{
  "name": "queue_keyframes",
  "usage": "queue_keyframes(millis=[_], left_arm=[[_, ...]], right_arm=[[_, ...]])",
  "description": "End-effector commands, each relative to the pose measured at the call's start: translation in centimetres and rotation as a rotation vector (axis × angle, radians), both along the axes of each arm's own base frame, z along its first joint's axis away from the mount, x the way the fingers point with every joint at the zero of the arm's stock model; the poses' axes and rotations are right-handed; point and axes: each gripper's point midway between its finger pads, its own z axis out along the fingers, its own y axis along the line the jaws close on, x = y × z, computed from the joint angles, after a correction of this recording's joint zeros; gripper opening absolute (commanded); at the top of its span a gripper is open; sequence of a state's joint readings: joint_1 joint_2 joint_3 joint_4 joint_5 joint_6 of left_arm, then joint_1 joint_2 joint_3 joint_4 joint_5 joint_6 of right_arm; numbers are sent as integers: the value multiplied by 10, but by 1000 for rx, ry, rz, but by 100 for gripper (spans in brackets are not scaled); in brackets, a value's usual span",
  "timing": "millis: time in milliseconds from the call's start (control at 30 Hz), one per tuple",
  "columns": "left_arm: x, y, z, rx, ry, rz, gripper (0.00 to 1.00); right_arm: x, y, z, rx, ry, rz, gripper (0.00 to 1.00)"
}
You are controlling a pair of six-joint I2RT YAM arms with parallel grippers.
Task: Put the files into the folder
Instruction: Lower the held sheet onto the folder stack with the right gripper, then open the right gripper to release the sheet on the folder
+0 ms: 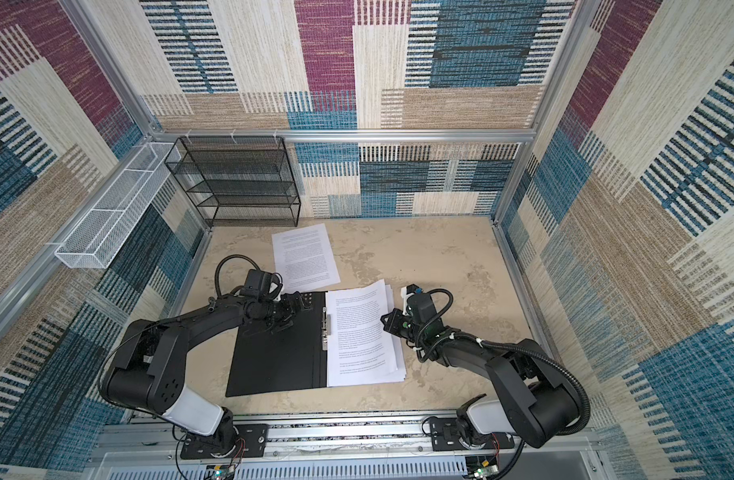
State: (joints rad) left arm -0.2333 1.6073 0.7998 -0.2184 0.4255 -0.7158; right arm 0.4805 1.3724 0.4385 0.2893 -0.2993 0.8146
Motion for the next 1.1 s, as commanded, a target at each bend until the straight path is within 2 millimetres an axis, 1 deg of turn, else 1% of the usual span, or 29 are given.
queue_keyframes(millis=[0, 433, 700, 833, 900, 967, 1067], left_arm=[[-39, 30, -37, 168, 184, 46, 94], [-38, 30, -40, 162, 191, 47, 93], [-38, 30, -40, 165, 192, 48, 93], [-38, 29, -40, 159, 195, 47, 93], [-39, 29, -40, 159, 195, 47, 93], [-40, 29, -41, 163, 196, 45, 93], [-39, 30, -41, 162, 196, 46, 93]], right_arm=[[6, 0, 2, 10, -10, -27, 0], [3, 4, 0, 22, -11, 5, 0], [0, 0, 1, -2, -13, 4, 0], [-1, 2, -1, 3, -9, 18, 0], [-1, 4, -2, 10, -6, 23, 4], [-2, 6, -3, 17, -4, 28, 11], [-2, 5, -3, 18, -3, 21, 28]])
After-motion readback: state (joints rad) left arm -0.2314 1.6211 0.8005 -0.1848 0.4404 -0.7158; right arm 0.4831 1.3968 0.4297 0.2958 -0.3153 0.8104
